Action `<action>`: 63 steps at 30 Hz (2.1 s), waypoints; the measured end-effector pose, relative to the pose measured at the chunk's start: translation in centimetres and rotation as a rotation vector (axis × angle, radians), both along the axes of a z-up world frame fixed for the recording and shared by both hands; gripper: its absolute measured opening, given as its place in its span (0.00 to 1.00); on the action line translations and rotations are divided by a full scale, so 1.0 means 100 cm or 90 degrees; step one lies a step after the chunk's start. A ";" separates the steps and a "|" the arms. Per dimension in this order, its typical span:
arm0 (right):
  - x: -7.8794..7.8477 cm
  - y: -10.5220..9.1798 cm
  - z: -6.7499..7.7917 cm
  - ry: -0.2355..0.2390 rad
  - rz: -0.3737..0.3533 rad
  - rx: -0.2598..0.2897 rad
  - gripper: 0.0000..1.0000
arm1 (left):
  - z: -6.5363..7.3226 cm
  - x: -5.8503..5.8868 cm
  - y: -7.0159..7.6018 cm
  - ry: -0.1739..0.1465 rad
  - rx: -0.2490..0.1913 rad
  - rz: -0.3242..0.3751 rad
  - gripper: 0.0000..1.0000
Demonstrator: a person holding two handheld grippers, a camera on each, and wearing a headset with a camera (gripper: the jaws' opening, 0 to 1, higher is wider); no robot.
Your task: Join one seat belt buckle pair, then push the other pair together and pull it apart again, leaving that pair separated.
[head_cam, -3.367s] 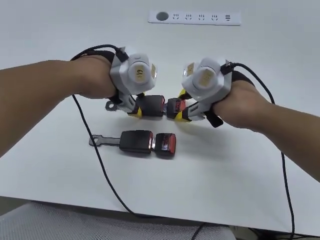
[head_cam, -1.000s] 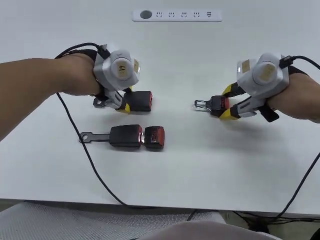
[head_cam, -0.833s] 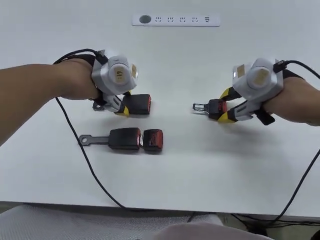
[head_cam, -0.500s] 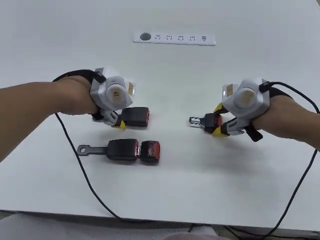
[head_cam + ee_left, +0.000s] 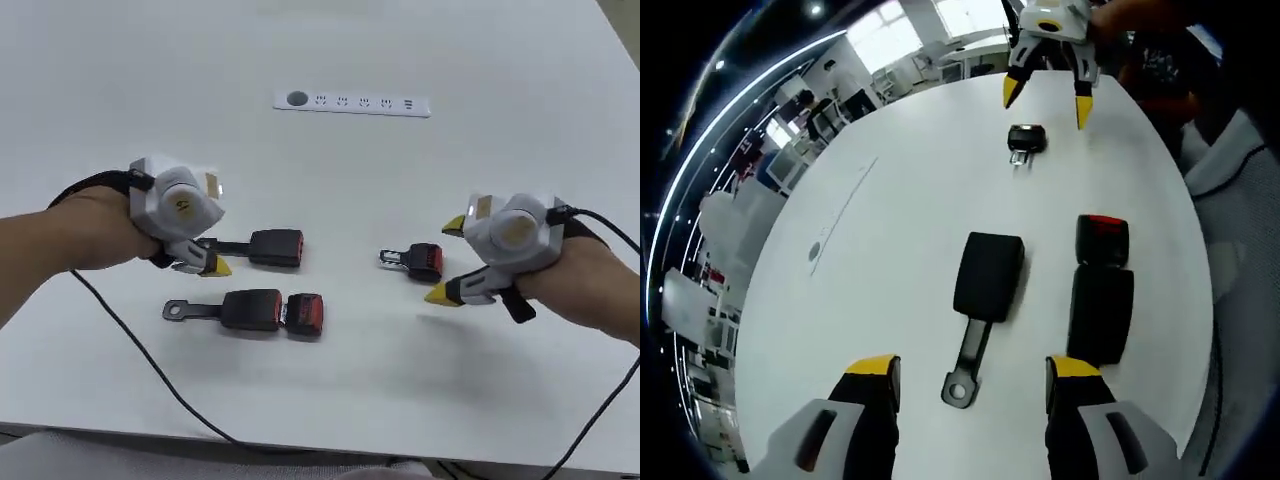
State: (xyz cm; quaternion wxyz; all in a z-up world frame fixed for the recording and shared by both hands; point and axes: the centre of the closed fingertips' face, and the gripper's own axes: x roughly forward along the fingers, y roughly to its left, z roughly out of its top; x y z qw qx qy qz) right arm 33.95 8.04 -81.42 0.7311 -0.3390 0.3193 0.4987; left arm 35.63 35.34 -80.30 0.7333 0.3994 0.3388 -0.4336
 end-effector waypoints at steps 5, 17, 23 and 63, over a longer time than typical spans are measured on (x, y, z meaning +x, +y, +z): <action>-0.012 -0.010 0.009 -0.027 -0.030 0.028 0.71 | 0.018 -0.027 0.018 -0.017 -0.104 0.103 0.66; -0.045 -0.019 0.015 0.002 -0.140 0.124 0.85 | 0.005 -0.094 0.065 -0.004 -0.136 0.199 0.72; -0.060 -0.029 0.023 0.000 -0.171 0.156 0.86 | 0.017 -0.111 0.083 -0.018 -0.165 0.243 0.80; -0.082 -0.043 0.033 -0.028 -0.220 0.179 0.99 | 0.030 -0.135 0.103 -0.057 -0.217 0.334 1.00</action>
